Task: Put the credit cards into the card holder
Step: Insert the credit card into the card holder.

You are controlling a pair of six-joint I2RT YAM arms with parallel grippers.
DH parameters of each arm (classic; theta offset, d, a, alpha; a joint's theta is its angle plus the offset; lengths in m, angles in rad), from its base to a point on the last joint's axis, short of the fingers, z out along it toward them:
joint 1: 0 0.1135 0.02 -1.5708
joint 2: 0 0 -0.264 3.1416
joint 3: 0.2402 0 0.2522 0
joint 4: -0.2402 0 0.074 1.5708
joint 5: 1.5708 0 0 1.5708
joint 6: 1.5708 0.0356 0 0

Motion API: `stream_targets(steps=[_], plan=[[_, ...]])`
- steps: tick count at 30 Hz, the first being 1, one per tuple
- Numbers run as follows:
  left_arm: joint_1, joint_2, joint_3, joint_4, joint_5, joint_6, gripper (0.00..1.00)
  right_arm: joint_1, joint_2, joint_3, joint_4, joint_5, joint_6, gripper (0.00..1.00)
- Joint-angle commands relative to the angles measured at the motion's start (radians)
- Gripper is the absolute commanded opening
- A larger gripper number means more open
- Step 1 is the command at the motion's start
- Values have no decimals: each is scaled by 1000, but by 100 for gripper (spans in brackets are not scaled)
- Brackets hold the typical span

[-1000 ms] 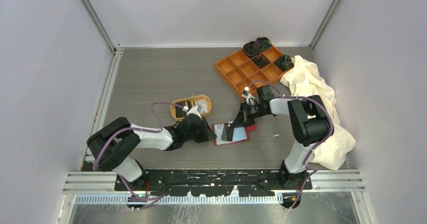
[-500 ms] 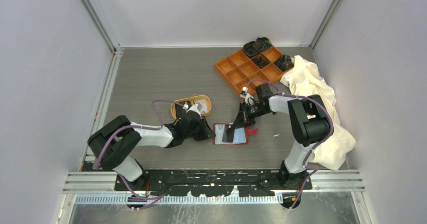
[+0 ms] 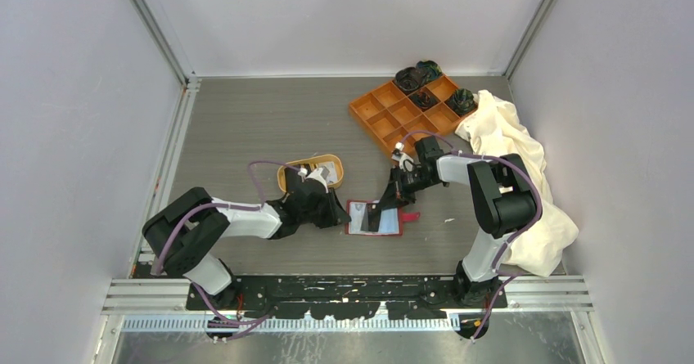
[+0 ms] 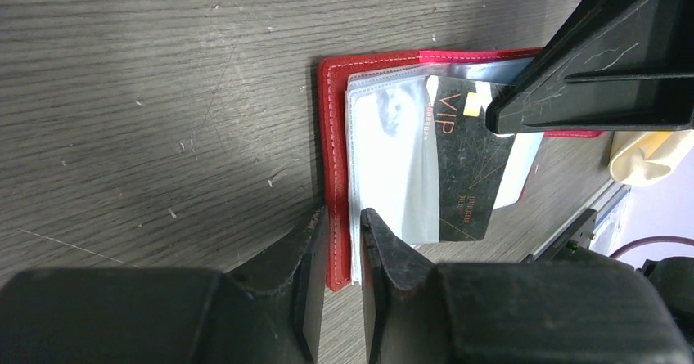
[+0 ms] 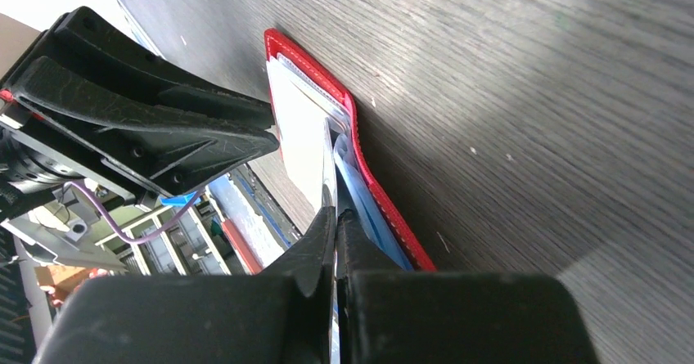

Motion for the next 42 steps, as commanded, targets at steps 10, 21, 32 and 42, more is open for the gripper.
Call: stream_targets(steps=[10, 21, 32, 42], plan=[[14, -50, -63, -19, -13, 72, 28, 16, -37, -36, 7, 37, -7, 1], [12, -433, -200, -23, -20, 304, 48, -9, -26, -42, 19, 18, -7, 1], [-191, -710, -350, 141, -29, 940, 56, -10, -22, -35, 7, 13, -20, 1], [-308, -384, -291, 309, 70, 1453, 59, -11, -14, -29, -1, 11, -24, 1]])
